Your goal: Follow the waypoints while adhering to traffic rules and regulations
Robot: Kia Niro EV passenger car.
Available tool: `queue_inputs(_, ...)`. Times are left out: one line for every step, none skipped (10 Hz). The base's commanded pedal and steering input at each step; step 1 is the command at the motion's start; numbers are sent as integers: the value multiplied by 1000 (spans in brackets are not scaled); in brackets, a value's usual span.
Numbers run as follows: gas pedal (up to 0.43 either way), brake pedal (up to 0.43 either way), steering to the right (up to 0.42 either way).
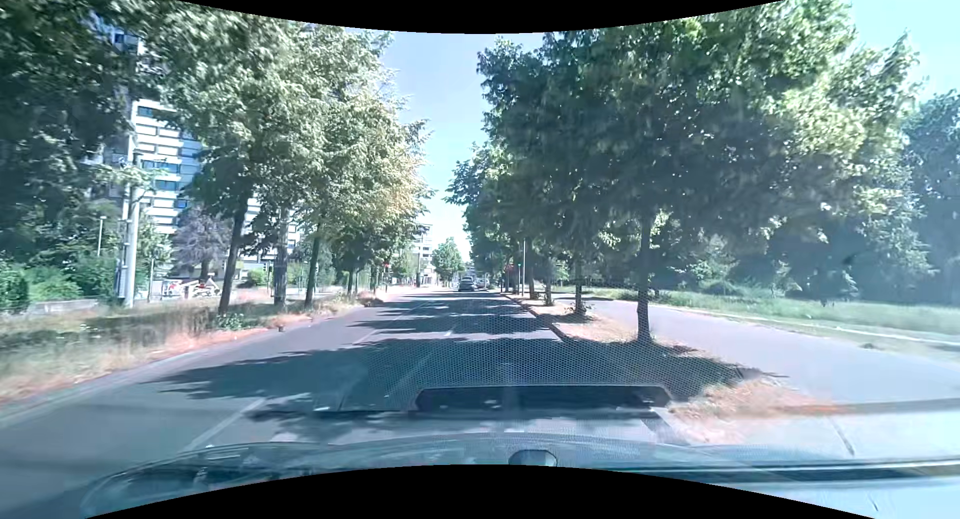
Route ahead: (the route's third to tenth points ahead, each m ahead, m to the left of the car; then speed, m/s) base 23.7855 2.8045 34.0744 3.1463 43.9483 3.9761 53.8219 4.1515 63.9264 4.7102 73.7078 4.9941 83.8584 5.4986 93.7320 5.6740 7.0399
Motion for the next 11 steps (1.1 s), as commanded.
queue_inputs(79,0,16)
queue_inputs(79,0,13)
queue_inputs(79,0,10)
queue_inputs(79,0,7)
queue_inputs(79,0,5)
queue_inputs(79,0,3)
queue_inputs(79,0,3)
queue_inputs(79,0,1)
queue_inputs(79,0,-1)
queue_inputs(79,0,-1)
queue_inputs(79,0,-1)
